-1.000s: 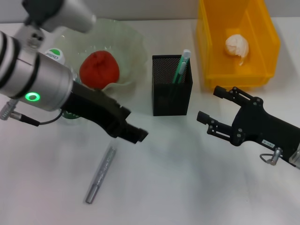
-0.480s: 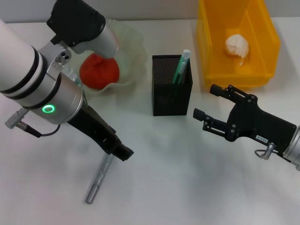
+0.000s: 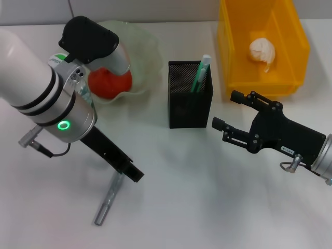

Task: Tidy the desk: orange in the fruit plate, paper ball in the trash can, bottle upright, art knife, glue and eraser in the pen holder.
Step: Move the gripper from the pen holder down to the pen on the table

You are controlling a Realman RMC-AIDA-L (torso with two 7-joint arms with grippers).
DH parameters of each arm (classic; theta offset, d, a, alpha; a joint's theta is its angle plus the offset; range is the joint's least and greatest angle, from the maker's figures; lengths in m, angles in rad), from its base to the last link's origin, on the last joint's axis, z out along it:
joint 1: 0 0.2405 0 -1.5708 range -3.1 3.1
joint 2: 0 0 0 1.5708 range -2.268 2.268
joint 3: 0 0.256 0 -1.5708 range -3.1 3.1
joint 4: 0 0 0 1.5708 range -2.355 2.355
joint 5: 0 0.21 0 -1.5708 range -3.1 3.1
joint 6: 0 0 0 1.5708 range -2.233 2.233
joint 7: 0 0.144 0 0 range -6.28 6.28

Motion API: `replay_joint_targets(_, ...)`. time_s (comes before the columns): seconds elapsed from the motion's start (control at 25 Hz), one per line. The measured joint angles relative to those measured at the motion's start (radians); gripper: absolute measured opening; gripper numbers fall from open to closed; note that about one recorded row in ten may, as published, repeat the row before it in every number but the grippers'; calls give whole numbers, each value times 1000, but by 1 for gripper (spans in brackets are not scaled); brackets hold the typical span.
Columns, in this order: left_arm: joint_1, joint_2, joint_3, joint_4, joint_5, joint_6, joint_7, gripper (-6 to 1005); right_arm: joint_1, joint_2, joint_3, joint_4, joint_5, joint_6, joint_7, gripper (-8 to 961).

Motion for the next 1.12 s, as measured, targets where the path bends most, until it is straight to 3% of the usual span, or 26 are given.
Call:
replay_joint_targets(0.44,-53,-1,5,-91,10,-46,1,654,1,0,0,5,0,11,0,785)
replay_joint_targets(1.12,-53,-2,29,-93,48,-58,0,575,13,0,0,15,0,30,0,786)
